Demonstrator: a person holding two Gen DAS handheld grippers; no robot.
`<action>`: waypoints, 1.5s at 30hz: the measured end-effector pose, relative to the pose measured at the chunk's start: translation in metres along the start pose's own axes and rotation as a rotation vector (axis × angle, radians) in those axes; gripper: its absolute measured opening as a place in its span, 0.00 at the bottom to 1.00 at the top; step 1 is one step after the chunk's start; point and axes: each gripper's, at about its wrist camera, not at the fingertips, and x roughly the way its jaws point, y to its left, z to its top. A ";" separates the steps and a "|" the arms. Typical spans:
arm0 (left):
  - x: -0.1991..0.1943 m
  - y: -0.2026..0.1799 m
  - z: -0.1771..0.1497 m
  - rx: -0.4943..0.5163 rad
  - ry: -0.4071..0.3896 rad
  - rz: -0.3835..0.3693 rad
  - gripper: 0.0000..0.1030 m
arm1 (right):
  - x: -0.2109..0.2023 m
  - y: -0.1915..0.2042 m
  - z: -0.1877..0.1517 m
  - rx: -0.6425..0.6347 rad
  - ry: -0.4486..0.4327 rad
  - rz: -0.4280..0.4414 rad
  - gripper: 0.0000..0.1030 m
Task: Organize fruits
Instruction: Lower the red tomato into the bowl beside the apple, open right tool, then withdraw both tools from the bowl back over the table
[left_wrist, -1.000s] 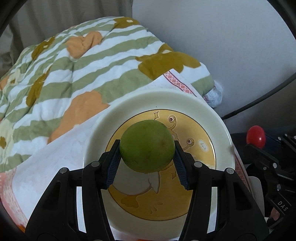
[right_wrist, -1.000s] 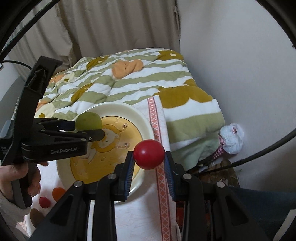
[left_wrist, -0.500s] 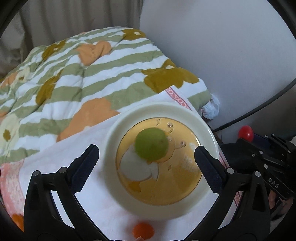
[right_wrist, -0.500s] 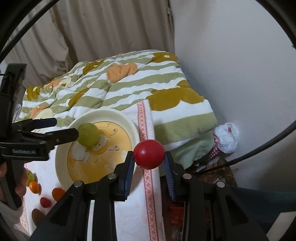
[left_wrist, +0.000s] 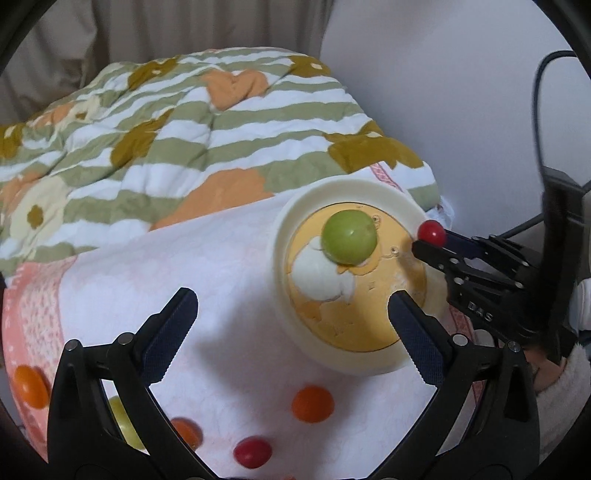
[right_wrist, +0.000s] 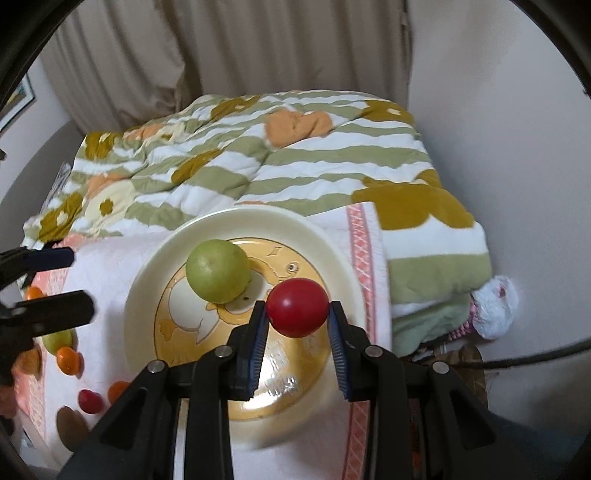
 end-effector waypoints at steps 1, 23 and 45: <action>-0.003 0.003 -0.003 -0.003 -0.003 0.010 1.00 | 0.003 0.002 0.000 -0.009 0.001 0.005 0.29; -0.019 0.020 -0.025 -0.061 -0.013 0.062 1.00 | 0.007 0.010 0.002 -0.067 -0.055 0.005 0.94; -0.161 0.025 -0.103 -0.210 -0.206 0.228 1.00 | -0.123 0.052 -0.024 -0.112 -0.108 0.041 0.94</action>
